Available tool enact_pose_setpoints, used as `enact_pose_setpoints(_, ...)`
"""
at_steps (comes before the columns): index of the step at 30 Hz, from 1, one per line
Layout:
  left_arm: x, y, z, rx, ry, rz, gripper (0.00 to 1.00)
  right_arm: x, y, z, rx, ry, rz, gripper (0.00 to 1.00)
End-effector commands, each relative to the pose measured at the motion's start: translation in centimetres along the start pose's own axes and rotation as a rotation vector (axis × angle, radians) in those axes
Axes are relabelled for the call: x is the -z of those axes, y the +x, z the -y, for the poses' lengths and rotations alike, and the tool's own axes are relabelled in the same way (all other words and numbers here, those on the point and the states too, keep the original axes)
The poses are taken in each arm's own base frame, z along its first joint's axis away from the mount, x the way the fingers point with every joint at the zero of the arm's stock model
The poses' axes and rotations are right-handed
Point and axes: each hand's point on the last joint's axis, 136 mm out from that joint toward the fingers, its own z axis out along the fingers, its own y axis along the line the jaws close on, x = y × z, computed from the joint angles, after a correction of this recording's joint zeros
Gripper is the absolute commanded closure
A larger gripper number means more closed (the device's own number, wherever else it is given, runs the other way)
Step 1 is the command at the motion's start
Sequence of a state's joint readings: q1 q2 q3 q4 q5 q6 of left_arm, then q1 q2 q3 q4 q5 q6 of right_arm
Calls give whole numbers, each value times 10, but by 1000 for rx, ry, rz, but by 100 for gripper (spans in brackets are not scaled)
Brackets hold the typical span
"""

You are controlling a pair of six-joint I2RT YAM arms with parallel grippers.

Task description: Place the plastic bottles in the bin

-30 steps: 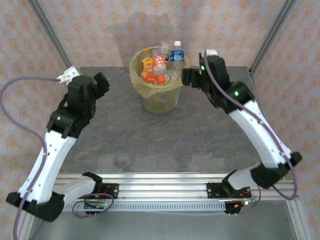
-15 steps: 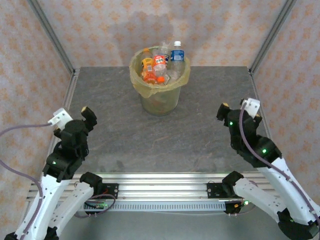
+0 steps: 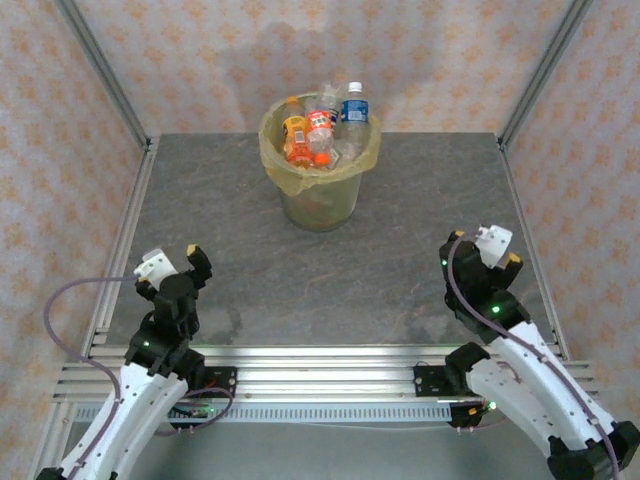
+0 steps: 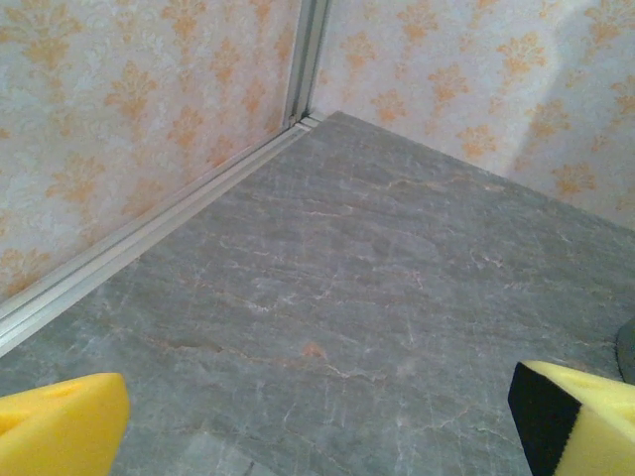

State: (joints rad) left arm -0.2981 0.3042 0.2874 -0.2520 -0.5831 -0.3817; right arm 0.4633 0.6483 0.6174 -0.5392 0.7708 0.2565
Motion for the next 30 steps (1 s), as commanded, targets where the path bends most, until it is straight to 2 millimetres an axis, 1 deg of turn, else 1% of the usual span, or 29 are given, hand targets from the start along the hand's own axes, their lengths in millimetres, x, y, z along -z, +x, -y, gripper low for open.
enact_pose_setpoints(1, -7, -8, 4, 10, 4, 80, 0, -11, -1, -2, -16, 15, 43, 1)
enact_pose_setpoints(3, -12, -3, 7, -19, 9, 84, 0, -19, 7, -6, -24, 0, 41, 1)
enact_pose_setpoints(10, -24, -5, 26, -112, 43, 114, 0, -47, 29, -11, -62, -12, 21, 1)
enact_pose_setpoints(15, -39, 12, 30, -230, 6, 69, 0, -67, 41, -20, -49, -5, -2, 1)
enact_pose_setpoints(19, -53, 21, 34, -244, 16, 47, 0, -83, 46, -33, -38, -31, -4, 1)
enact_pose_setpoints(24, -71, 25, 29, -222, 5, 27, 0, -104, 53, -48, -14, -48, -20, 1)
enact_pose_setpoints(28, -84, 25, 20, -194, -8, 17, 0, -115, 58, -64, 1, -81, -35, 1)
enact_pose_setpoints(30, -90, 26, 18, -181, -10, 13, 0, -118, 57, -71, 1, -100, -35, 1)
